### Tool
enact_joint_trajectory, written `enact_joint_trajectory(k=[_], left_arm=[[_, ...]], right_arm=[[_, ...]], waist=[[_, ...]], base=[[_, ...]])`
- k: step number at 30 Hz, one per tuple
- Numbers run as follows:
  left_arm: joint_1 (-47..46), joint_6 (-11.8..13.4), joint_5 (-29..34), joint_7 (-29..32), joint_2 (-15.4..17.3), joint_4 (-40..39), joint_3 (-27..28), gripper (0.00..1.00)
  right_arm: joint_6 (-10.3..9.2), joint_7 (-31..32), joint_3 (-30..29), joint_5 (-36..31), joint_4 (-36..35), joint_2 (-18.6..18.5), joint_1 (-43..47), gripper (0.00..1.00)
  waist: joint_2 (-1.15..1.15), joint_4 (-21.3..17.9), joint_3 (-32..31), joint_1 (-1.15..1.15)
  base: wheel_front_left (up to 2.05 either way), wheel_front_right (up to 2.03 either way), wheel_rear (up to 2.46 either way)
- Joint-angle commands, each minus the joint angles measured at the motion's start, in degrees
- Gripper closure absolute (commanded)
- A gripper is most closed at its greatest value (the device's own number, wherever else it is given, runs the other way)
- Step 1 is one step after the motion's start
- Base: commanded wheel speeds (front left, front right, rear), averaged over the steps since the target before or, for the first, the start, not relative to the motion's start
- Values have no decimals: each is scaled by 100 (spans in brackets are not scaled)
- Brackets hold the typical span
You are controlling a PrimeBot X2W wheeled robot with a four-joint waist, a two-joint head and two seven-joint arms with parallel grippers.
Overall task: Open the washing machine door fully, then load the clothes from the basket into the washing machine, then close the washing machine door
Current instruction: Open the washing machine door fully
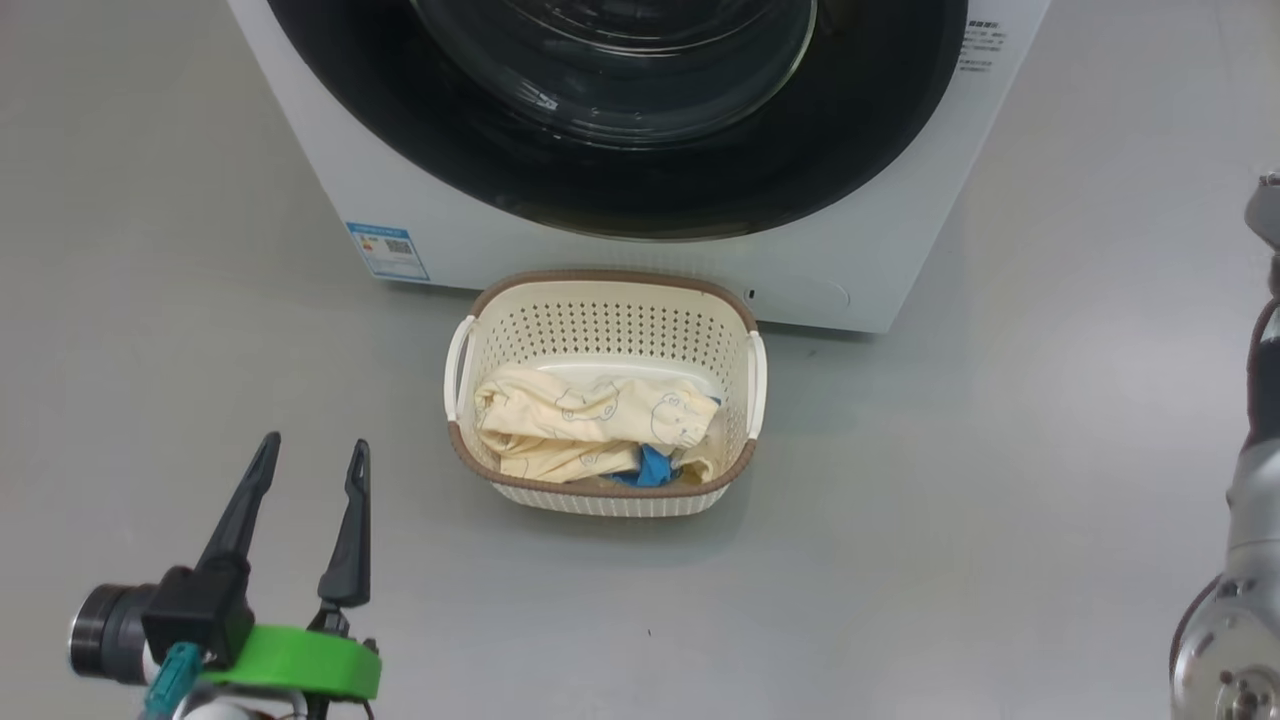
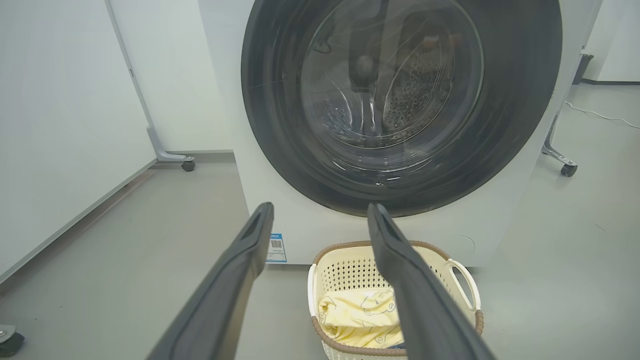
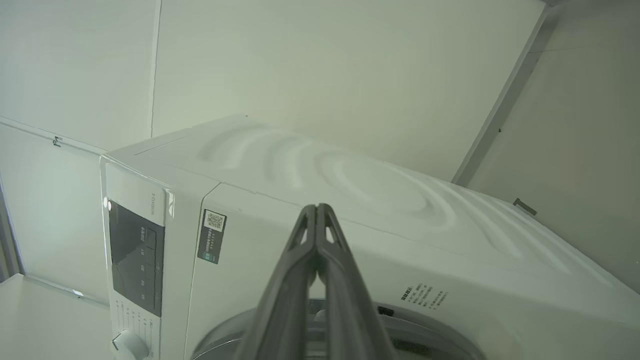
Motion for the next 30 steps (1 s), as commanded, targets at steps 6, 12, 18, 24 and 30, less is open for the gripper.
enact_joint_trajectory(k=[6, 12, 18, 24, 30], left_arm=[[-368, -28, 133, -80, 13, -319, 213, 0], [-532, -74, 191, -80, -132, -340, 196, 0], [-661, -147, 225, -80, -292, -305, 222, 0], [-764, -244, 262, -80, -453, -255, 266, 0], [-853, -333, 304, -80, -572, -229, 313, 0]], right_arm=[[20, 707, -316, 72, 698, -5, -1104, 100], [20, 1232, -569, -152, 1174, -51, -1798, 100], [20, 1710, -706, -504, 1466, -102, -2373, 100], [20, 1968, -922, -861, 1719, -88, -2743, 100], [20, 2100, -1109, -1140, 1869, -67, -2987, 100]], waist=[[0, 200, 328, 0], [0, 374, 604, 0], [0, 536, 827, 0], [0, 669, 989, 0], [0, 752, 1159, 0]], base=[[0, 0, 0], [0, 0, 0], [0, 0, 0], [0, 0, 0], [0, 0, 0]])
